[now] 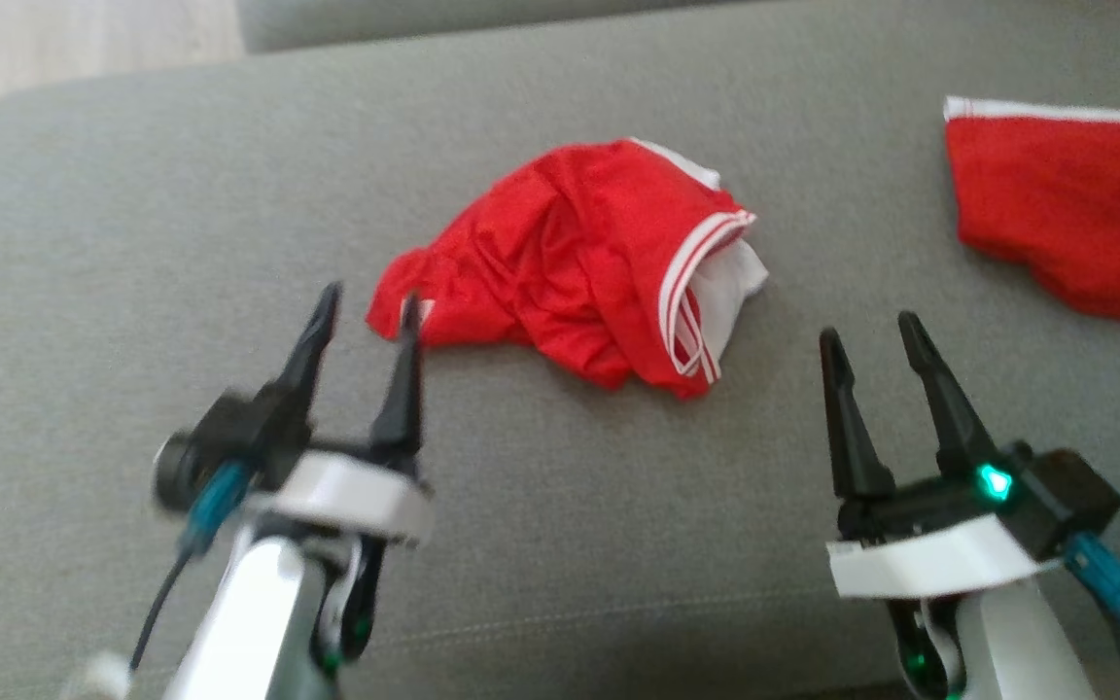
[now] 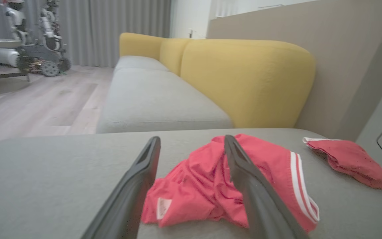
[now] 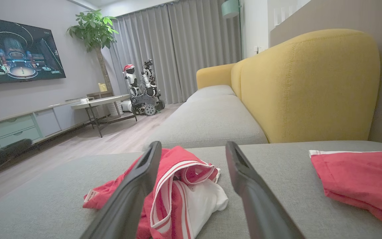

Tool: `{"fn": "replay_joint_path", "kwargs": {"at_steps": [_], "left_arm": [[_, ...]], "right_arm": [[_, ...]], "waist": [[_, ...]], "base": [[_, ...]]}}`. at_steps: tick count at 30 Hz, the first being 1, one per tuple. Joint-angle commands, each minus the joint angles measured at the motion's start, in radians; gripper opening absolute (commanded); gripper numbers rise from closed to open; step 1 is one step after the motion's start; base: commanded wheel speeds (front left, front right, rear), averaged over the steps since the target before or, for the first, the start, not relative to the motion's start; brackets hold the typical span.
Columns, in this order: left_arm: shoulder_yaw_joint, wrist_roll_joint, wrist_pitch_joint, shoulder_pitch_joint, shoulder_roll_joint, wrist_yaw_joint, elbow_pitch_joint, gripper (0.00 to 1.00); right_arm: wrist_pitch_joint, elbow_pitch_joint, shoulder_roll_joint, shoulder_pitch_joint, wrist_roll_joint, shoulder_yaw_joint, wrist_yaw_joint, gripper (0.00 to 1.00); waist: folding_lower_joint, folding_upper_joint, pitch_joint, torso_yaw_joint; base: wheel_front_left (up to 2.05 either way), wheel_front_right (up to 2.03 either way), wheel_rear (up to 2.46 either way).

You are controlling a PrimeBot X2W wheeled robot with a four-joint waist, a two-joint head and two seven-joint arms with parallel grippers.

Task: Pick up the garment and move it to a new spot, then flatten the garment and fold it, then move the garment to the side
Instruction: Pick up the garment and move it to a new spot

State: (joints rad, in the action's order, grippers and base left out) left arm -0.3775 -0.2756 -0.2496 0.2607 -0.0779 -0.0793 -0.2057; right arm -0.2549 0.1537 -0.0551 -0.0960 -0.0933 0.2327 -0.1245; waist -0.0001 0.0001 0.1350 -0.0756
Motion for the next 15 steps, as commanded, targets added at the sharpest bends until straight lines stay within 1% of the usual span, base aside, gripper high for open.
{"fn": "replay_joint_path", "kwargs": {"at_steps": [1,3,6,8,11,15], "left_arm": [[0.079,0.031,-0.012,-0.049,0.004,-0.008,0.087,1.00],[0.129,0.059,-0.012,-0.120,0.010,-0.013,0.142,1.00],[0.188,0.081,-0.012,-0.201,0.019,0.003,0.203,1.00],[0.222,0.118,-0.012,-0.243,0.021,0.002,0.243,1.00],[0.252,0.165,-0.012,-0.299,0.024,0.000,0.304,1.00],[0.276,0.184,-0.012,-0.370,0.026,-0.003,0.337,1.00]], "right_arm": [[-0.007,-0.050,0.005,0.025,0.003,0.017,-0.006,1.00],[-0.007,-0.061,0.005,0.053,0.002,0.014,-0.006,1.00],[-0.007,-0.079,0.005,0.086,0.008,0.007,-0.006,1.00],[-0.007,-0.092,0.005,0.103,0.013,0.003,-0.006,1.00],[-0.007,-0.112,0.005,0.129,0.017,-0.007,-0.006,1.00],[-0.007,-0.128,0.005,0.154,0.011,-0.030,-0.006,1.00]], "waist": [[0.0001,-0.0001,-0.063,0.045],[0.0001,-0.0001,-0.083,0.050],[0.0001,-0.0001,-0.099,0.056],[0.0001,-0.0001,-0.105,0.059],[0.0001,-0.0001,-0.110,0.066],[0.0001,-0.0001,-0.112,0.075]], "base": [[0.00,0.00,0.00],[0.00,0.00,0.00],[0.00,0.00,0.00],[0.00,0.00,0.00],[0.00,0.00,0.00],[0.00,0.00,0.00]]}}
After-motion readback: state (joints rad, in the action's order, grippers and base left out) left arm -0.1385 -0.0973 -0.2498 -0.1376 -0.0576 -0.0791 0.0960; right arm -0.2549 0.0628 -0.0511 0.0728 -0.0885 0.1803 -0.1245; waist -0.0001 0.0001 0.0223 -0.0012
